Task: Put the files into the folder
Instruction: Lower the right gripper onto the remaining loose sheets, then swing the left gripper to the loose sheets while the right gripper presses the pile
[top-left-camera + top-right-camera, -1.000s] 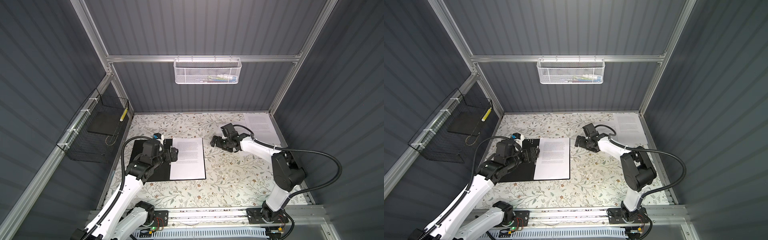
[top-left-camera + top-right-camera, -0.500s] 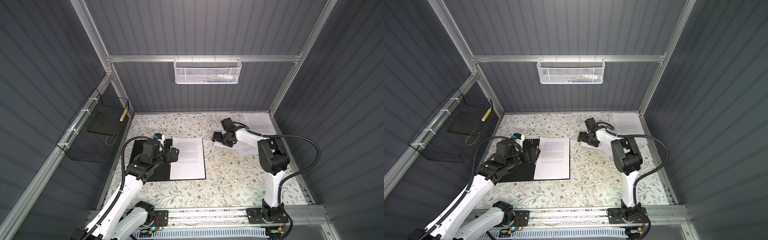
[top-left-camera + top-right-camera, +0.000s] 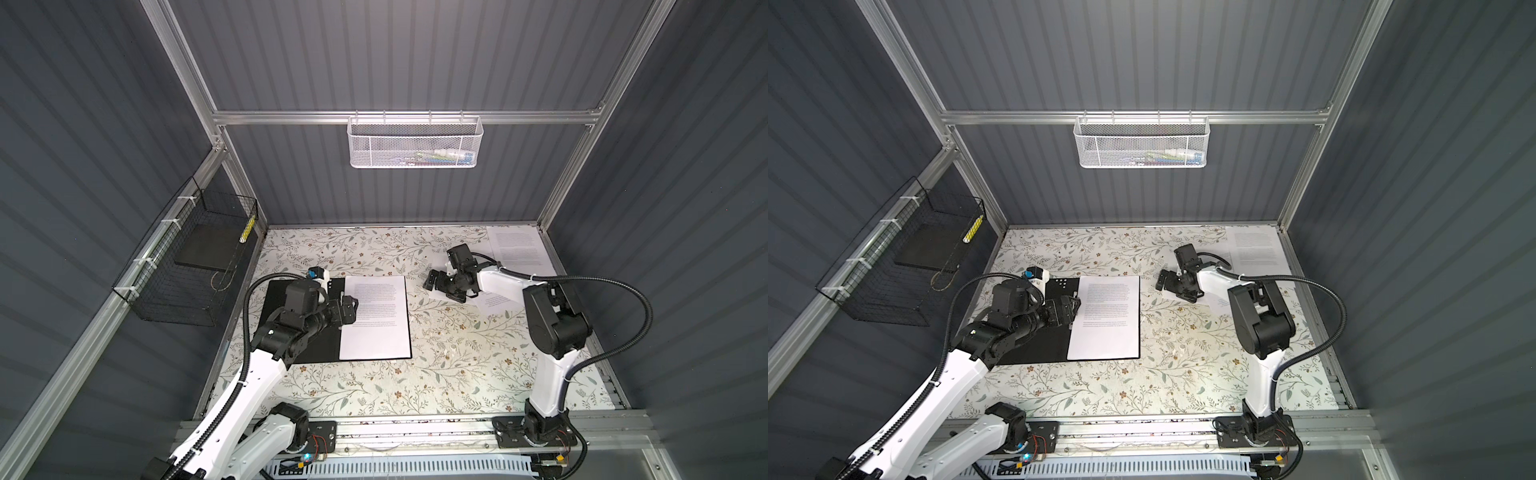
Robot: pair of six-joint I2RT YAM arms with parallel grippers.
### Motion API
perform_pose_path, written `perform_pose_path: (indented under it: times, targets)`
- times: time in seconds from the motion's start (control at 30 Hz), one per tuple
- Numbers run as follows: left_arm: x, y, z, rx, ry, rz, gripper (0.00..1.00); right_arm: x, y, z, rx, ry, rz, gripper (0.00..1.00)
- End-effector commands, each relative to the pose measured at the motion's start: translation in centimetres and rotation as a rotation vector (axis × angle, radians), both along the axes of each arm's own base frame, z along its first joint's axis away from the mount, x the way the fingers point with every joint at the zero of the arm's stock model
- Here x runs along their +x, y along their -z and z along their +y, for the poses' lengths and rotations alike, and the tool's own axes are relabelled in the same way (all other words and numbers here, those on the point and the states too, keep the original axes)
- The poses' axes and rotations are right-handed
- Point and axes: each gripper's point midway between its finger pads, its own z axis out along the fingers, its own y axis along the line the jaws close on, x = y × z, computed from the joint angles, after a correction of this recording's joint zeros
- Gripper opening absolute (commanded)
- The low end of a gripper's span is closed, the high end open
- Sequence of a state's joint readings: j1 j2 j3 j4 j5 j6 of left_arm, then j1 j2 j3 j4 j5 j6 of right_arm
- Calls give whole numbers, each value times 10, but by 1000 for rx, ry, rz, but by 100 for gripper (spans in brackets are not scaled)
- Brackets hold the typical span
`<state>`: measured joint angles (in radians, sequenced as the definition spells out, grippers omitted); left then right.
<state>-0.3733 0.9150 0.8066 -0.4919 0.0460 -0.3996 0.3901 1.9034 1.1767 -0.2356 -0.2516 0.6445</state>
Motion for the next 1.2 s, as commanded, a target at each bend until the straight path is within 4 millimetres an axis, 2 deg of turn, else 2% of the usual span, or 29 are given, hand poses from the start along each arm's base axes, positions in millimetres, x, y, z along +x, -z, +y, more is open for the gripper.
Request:
perform_pose_path:
  times: [0.0, 0.07, 0.13, 0.23, 0.33, 0.4, 0.47, 0.53, 0.7, 0.87, 0.97, 1.07, 1.17]
  targets:
    - [-1, 1, -4, 2, 30, -5, 100, -58, 27, -8, 41, 23, 145, 99]
    - [0, 2, -7, -10, 42, -1, 100, -78, 22, -13, 63, 36, 136, 99]
    - [-1, 3, -13, -29, 66, 9, 100, -107, 20, -17, 107, 41, 156, 99]
    - [-2, 2, -29, -89, 141, 26, 100, -138, 17, -28, 141, 66, 154, 99]
    - [-2, 4, -48, -157, 198, 67, 100, -157, 8, -39, 147, 76, 137, 99]
    - [-5, 8, -68, -176, 268, 115, 100, -161, -3, -48, 146, 87, 107, 99]
    - [-10, 13, -91, -123, 330, 140, 100, -160, -17, -56, 158, 101, 68, 99]
    - [-17, 17, -118, -68, 388, 142, 100, -157, -29, -67, 171, 126, 33, 99]
    - [-26, 28, -192, -69, 523, 181, 100, -148, -52, -95, 185, 205, -51, 99]
    - [-26, 57, -259, -23, 615, 234, 100, -153, -43, -122, 168, 323, -8, 99]
    - [-23, 75, -295, -8, 660, 258, 100, -160, -37, -131, 190, 371, 2, 99]
    - [-11, 89, -324, -12, 681, 277, 100, -169, -30, -140, 178, 411, 16, 99]
    - [-2, 109, -340, 3, 686, 304, 100, -174, -22, -150, 171, 451, 30, 99]
